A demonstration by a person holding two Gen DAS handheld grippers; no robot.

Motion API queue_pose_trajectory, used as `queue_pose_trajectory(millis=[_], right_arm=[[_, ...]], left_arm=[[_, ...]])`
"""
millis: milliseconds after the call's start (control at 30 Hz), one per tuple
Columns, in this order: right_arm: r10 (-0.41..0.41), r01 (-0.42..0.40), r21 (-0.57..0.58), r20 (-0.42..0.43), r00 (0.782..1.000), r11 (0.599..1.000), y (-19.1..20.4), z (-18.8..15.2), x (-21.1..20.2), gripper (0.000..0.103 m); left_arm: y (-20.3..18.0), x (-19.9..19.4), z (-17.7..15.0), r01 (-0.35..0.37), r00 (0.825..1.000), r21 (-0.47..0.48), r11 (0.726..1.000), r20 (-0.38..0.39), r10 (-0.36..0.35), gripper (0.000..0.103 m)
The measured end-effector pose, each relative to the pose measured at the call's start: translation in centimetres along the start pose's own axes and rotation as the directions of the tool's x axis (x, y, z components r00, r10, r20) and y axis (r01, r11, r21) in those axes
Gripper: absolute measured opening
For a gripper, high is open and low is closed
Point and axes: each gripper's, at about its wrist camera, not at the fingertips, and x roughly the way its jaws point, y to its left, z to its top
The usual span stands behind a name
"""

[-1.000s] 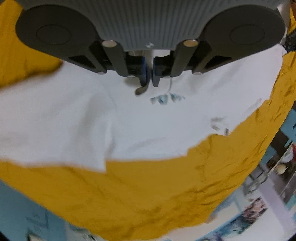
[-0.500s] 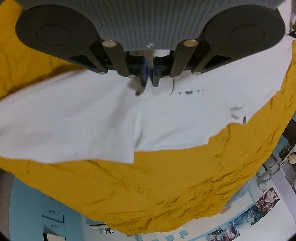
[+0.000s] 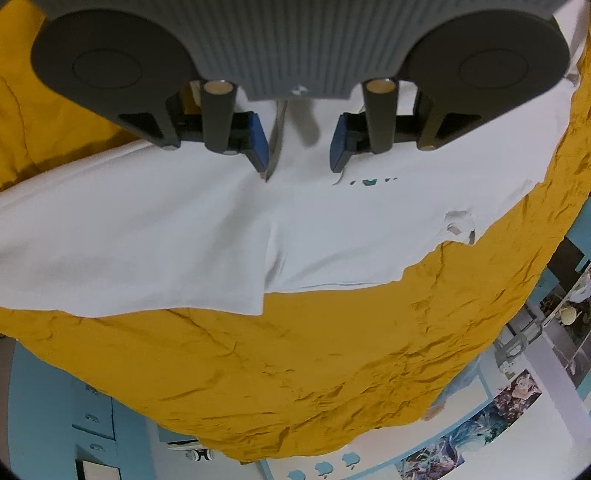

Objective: Fold small clothes

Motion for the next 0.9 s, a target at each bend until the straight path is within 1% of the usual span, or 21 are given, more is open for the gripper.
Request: queue_pose_trajectory(millis=[67, 167, 233, 300, 333, 367, 400, 433, 467, 500, 533, 567, 600, 633, 700, 767, 800, 833, 900], right_arm=[[0.011, -0.011, 0.022, -0.003, 1.0, 1.0, -0.2, 0.1, 0.5, 0.033], [0.009, -0.008, 0.049, -0.007, 1.0, 0.999, -0.8, 0.3, 1.1, 0.033], [0.018, -0.017, 0.067, -0.009, 1.0, 0.998, -1.1, 0.3, 1.4, 0.033], [0.032, -0.032, 0.08, -0.007, 0.999, 0.996, -1.2, 0.4, 1.7, 0.035], [0.039, -0.038, 0.086, -0.005, 0.999, 0.996, -1.3, 0.4, 1.9, 0.035], [0.041, -0.041, 0.088, -0.003, 0.999, 0.995, -1.3, 0.5, 2.2, 0.033], [0.038, -0.038, 0.09, 0.0, 0.999, 0.995, -1.4, 0.5, 2.4, 0.026], [0.032, -0.032, 0.091, 0.004, 0.999, 0.995, -1.4, 0.5, 2.5, 0.024], [0.03, -0.031, 0.09, 0.01, 1.0, 0.995, -1.5, 0.6, 2.5, 0.017], [0.03, -0.032, 0.087, 0.018, 0.999, 0.996, -1.4, 0.6, 2.4, 0.012], [0.035, -0.037, 0.083, 0.026, 0.999, 0.996, -1.4, 0.5, 2.2, 0.009], [0.04, -0.043, 0.077, 0.032, 0.999, 0.996, -1.4, 0.5, 2.0, 0.006], [0.048, -0.05, 0.068, 0.036, 0.998, 0.996, -1.3, 0.4, 1.9, 0.004], [0.054, -0.056, 0.056, 0.04, 0.998, 0.997, -1.1, 0.4, 1.6, 0.003], [0.053, -0.054, 0.019, 0.057, 0.997, 0.998, -0.5, 0.4, 1.0, 0.001], [0.067, -0.066, -0.011, 0.112, 0.991, 0.998, 0.1, 0.6, -0.3, 0.001], [0.081, -0.078, -0.031, 0.142, 0.986, 0.996, 0.4, 0.8, -0.8, 0.001], [0.076, -0.068, -0.056, 0.162, 0.984, 0.996, 0.9, 1.1, -1.1, 0.001], [0.032, -0.012, -0.117, 0.166, 0.986, 0.993, 1.9, 1.7, -0.2, 0.001]], left_arm=[[1.2, 2.4, 1.2, 0.026, 1.0, -0.099, 0.995, -0.009, -0.027, 0.056], [3.0, 6.0, 2.2, 0.029, 0.999, -0.247, 0.969, -0.033, -0.038, 0.056], [4.0, 7.8, 2.3, 0.028, 0.998, -0.312, 0.95, -0.04, -0.042, 0.056], [4.6, 9.4, 2.3, 0.025, 0.998, -0.352, 0.936, -0.046, -0.044, 0.055], [4.8, 10.1, 2.3, 0.017, 0.999, -0.361, 0.932, -0.039, -0.033, 0.053], [4.9, 10.6, 2.4, 0.014, 0.999, -0.368, 0.93, -0.032, -0.027, 0.051], [5.0, 11.1, 2.5, 0.017, 0.999, -0.376, 0.927, -0.028, -0.03, 0.048], [5.1, 11.6, 2.6, 0.026, 0.999, -0.383, 0.923, -0.021, -0.037, 0.044], [5.1, 12.0, 2.8, 0.033, 0.999, -0.383, 0.923, -0.017, -0.043, 0.041], [4.9, 12.4, 2.9, 0.041, 0.999, -0.373, 0.927, -0.016, -0.05, 0.033], [4.6, 12.7, 3.0, 0.04, 0.999, -0.358, 0.933, -0.016, -0.049, 0.021], [4.3, 12.9, 3.2, 0.033, 0.999, -0.338, 0.94, -0.016, -0.04, 0.015], [4.0, 12.9, 3.3, 0.025, 1.0, -0.313, 0.95, -0.004, -0.027, 0.004], [3.6, 12.3, 3.2, 0.02, 1.0, -0.288, 0.957, 0.025, -0.013, 0.004], [2.8, 10.9, 3.2, 0.034, 0.995, -0.248, 0.968, 0.096, -0.01, 0.004], [2.3, 8.9, 3.1, 0.044, 0.986, -0.213, 0.976, 0.166, -0.008, 0.004], [2.3, 8.4, 3.2, 0.039, 0.983, -0.207, 0.978, 0.184, 0.0, 0.004], [2.4, 8.1, 3.2, 0.025, 0.982, -0.21, 0.977, 0.189, 0.015, 0.004], [2.9, 8.8, 3.3, 0.001, 0.984, -0.217, 0.976, 0.176, 0.038, 0.004]])
